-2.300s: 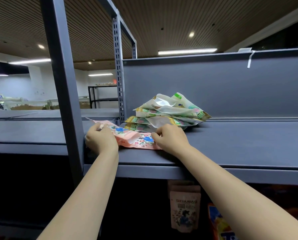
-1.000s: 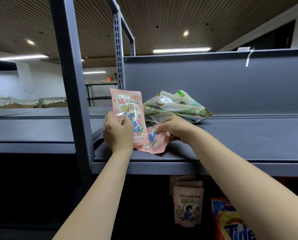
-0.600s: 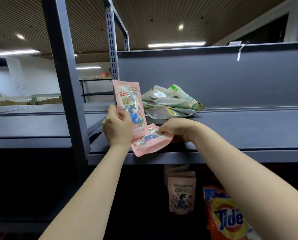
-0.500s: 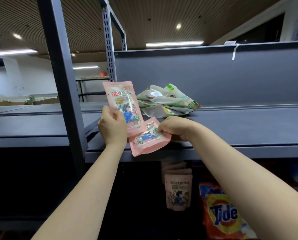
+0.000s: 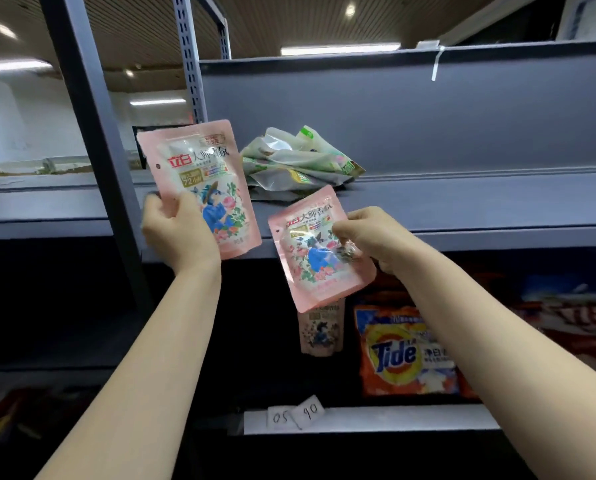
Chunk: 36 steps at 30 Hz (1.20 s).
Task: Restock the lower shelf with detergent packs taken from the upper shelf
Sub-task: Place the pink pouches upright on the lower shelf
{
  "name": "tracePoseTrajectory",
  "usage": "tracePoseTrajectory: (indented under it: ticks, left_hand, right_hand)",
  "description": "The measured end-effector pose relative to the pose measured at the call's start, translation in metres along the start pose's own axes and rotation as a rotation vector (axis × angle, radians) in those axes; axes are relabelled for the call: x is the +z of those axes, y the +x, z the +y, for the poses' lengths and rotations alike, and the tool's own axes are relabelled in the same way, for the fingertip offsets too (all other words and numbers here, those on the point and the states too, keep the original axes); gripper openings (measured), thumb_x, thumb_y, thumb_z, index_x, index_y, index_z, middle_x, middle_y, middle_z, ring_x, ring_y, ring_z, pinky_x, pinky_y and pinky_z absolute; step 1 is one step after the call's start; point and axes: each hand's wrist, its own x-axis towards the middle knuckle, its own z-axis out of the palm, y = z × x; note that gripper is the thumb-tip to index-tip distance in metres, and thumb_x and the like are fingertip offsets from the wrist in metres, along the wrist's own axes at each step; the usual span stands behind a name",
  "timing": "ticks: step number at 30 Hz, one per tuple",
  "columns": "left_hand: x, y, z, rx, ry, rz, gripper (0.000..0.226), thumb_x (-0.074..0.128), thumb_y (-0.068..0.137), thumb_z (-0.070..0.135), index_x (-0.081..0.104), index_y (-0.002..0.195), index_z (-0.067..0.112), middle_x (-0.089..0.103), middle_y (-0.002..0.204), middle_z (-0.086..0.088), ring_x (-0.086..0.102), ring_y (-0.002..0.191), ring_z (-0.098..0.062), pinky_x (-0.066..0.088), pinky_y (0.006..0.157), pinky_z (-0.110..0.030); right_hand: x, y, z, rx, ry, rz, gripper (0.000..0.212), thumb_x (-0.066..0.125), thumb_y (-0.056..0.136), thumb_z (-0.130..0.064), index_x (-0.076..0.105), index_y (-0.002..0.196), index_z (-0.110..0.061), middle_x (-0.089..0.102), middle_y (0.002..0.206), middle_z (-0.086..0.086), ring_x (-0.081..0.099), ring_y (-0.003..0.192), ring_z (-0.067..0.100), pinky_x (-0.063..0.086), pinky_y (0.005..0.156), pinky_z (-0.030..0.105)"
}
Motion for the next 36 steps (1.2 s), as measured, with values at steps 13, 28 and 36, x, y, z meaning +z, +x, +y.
tracePoseTrajectory:
  ticks: [13, 28, 36]
  left_hand:
    - [-0.067, -0.078, -0.087, -0.082, 0.316, -0.127, 0.015, 0.054, 0.072, 0.035, 0.05, 0.064, 0.022, 0.052, 0.052, 0.011, 0.047, 0.053, -0.013, 0.042, 0.064, -0.036]
    - [-0.057, -0.067, -0.201, -0.781, 0.241, -0.319, 0.011, 0.057, 0.088, 0.003, 0.063, 0.095, 0.009, 0.067, 0.089, -0.011, 0.061, 0.08, -0.026, 0.048, 0.067, -0.032]
    - [-0.033, -0.083, -0.243, -0.987, 0.334, -0.547, 0.022, 0.053, 0.087, -0.004, 0.065, 0.105, -0.001, 0.067, 0.1, -0.021, 0.063, 0.084, -0.032, 0.053, 0.071, -0.04]
  right_hand:
    - [0.035, -0.023, 0.129, 0.189, -0.187, -0.11, 0.035, 0.038, 0.091, 0.001, 0.069, 0.092, -0.014, 0.053, 0.061, -0.004, 0.036, 0.039, 0.007, 0.025, 0.034, 0.015]
    - [0.133, 0.033, 0.233, 0.5, 0.142, 0.191, 0.038, 0.038, 0.097, -0.006, 0.053, 0.131, -0.011, 0.06, 0.125, 0.014, 0.06, 0.106, 0.029, 0.048, 0.068, 0.027]
    - [0.154, 0.065, 0.237, 0.563, 0.477, 0.337, 0.019, 0.048, 0.087, 0.004, 0.066, 0.092, -0.003, 0.066, 0.076, 0.011, 0.059, 0.062, 0.022, 0.043, 0.043, 0.021]
